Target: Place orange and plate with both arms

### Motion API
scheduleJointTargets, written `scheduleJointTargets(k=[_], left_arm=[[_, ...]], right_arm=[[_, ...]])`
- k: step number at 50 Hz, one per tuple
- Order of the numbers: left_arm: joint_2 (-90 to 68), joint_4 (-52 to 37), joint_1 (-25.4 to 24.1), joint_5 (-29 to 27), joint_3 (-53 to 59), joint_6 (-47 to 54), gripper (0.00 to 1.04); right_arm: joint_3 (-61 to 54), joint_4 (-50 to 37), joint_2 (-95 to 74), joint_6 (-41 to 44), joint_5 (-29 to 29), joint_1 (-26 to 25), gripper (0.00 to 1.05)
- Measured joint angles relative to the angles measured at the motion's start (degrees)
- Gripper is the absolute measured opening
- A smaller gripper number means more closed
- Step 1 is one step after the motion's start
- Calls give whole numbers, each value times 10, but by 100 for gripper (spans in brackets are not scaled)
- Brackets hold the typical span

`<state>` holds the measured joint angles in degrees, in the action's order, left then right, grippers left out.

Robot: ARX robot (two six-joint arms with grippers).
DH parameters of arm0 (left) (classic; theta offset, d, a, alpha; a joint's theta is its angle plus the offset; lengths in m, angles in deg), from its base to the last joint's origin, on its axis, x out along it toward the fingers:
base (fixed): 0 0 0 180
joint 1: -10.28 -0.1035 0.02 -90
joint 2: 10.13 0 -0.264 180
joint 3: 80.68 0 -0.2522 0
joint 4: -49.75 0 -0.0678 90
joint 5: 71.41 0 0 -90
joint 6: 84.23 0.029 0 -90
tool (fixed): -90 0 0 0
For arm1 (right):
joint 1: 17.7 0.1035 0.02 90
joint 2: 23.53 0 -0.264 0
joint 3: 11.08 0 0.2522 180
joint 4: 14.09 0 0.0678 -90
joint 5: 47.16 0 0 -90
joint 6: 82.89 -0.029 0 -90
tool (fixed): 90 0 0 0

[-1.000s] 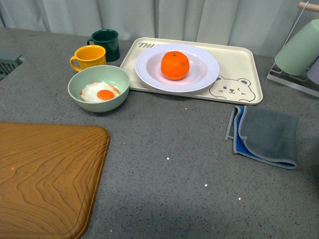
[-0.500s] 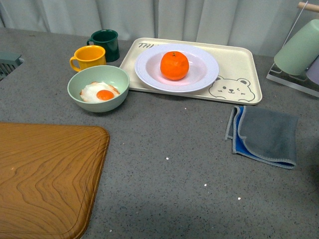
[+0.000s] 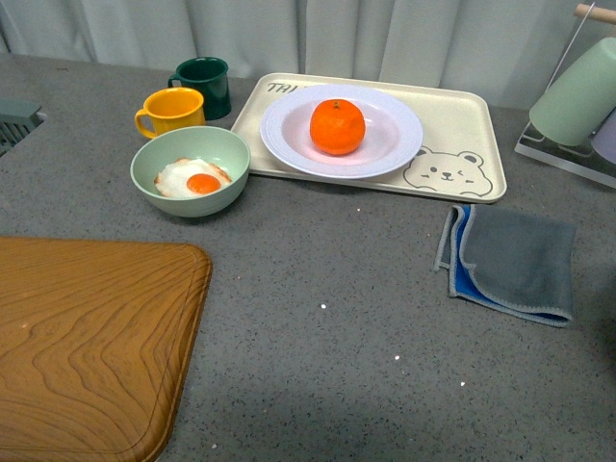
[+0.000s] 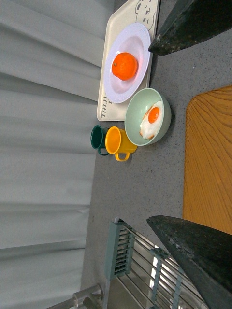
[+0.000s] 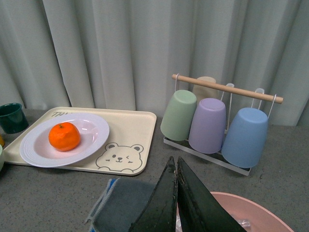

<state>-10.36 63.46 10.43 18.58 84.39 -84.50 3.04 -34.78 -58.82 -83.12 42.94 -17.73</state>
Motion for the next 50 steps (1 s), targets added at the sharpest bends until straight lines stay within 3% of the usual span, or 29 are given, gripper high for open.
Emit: scheduleJointTargets(k=[17,50], left_arm=[[0,0,0,0,0,0,98],[0,0,0,0,0,0,98]], right_arm=[[-1,118,126,0,0,0,1],[-1,236,247,0,-2,0,1]])
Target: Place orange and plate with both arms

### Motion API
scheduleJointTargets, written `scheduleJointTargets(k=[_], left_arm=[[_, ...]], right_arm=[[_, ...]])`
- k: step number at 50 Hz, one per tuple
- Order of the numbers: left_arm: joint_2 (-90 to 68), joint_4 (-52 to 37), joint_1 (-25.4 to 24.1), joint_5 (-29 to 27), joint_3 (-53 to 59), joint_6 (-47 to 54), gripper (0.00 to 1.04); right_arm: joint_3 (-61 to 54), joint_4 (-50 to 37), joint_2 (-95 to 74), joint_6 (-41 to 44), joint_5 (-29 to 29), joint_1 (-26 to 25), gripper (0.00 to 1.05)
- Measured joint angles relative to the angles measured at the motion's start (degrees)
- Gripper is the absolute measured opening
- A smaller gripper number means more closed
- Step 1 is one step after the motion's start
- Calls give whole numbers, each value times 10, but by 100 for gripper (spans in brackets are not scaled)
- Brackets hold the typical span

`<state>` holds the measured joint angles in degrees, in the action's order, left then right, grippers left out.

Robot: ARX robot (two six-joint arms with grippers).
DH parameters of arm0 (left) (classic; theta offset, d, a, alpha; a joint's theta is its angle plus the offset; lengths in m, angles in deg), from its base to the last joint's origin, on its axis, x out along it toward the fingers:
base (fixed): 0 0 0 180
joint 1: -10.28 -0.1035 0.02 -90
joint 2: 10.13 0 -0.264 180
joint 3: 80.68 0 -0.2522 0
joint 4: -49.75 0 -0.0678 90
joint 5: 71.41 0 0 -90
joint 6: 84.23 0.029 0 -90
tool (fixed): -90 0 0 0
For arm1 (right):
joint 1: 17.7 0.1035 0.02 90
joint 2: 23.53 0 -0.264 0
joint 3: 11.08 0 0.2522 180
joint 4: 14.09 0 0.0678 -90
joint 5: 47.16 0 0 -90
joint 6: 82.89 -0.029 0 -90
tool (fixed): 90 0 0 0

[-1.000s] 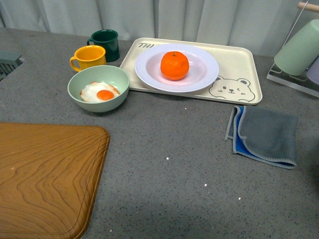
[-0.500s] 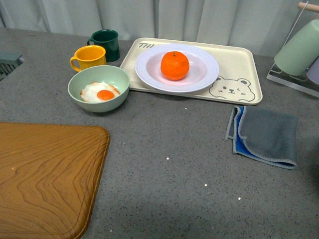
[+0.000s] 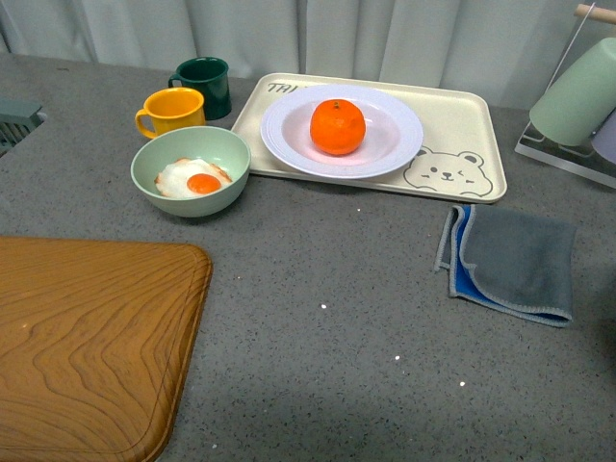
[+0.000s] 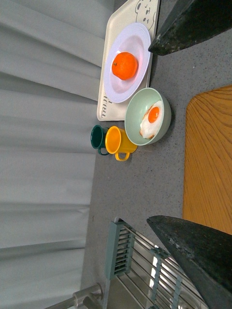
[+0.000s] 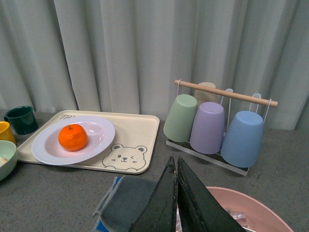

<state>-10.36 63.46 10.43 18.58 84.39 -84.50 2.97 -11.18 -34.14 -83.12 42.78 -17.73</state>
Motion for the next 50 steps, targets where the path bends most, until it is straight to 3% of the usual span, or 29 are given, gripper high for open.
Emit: scheduleJointTargets(k=[4,8,13,18,27,35,50], left_arm=[[0,0,0,0,0,0,98],[0,0,0,0,0,0,98],[0,0,0,0,0,0,98],[0,0,0,0,0,0,98],[0,0,0,0,0,0,98],[0,0,0,0,0,0,98],[0,0,0,0,0,0,98]], right_arm=[[0,17,16,0,0,0,1],[0,103,86,0,0,0,1],[0,106,103,1,0,0,6],[0,107,103,2,0,0,26],[0,108,104,2,0,0,70],[0,108,104,1,0,0,95],[0,108,104,1,0,0,95]])
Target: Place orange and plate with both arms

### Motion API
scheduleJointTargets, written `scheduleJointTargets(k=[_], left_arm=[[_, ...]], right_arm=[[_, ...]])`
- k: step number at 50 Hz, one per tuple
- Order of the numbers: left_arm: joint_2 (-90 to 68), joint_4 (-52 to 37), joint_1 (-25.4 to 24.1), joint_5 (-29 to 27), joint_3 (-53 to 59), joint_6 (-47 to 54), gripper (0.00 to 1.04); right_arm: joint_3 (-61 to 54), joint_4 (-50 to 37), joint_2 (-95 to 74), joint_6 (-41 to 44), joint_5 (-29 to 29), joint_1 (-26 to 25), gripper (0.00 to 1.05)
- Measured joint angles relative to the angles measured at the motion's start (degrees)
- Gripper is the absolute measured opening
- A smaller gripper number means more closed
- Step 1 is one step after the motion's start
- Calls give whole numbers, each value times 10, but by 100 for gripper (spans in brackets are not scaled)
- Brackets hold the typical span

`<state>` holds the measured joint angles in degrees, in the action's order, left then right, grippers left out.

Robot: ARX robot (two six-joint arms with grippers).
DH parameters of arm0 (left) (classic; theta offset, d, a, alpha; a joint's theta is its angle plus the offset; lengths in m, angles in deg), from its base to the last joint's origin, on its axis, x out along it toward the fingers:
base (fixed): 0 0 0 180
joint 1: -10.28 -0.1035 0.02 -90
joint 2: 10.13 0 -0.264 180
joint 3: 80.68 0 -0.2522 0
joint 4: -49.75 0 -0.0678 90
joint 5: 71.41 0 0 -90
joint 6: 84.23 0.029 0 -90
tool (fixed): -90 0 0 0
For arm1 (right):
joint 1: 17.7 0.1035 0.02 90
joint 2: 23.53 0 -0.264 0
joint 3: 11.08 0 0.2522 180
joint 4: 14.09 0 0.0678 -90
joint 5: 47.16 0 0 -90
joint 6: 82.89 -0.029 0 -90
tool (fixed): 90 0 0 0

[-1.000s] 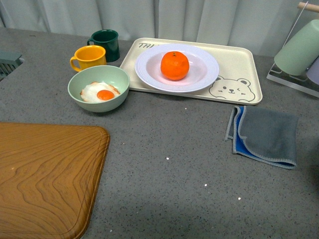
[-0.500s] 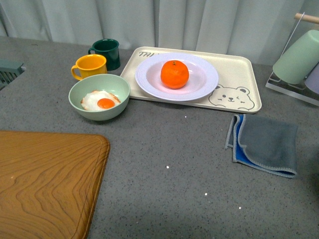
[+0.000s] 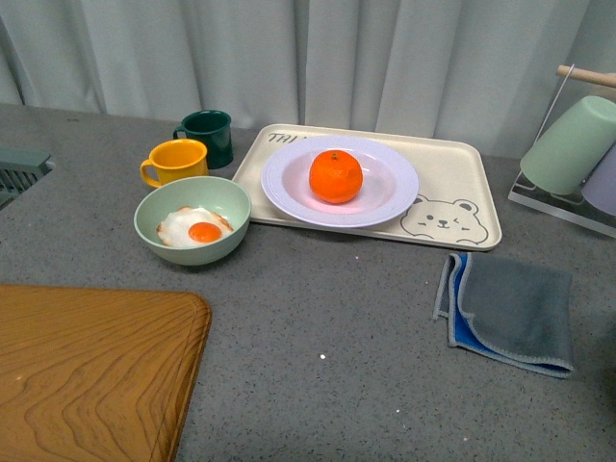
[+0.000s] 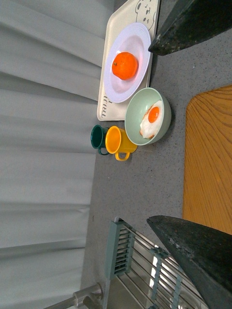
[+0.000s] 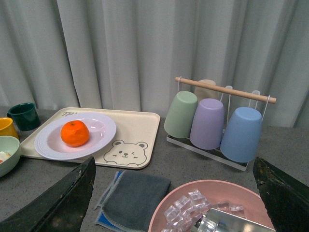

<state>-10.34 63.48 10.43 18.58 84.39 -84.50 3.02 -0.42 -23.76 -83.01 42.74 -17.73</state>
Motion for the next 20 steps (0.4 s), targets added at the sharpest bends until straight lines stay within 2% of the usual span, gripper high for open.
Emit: scheduleJointTargets(k=[20], left_arm=[[0,0,0,0,0,0,98]], right_arm=[[0,0,0,0,0,0,95]])
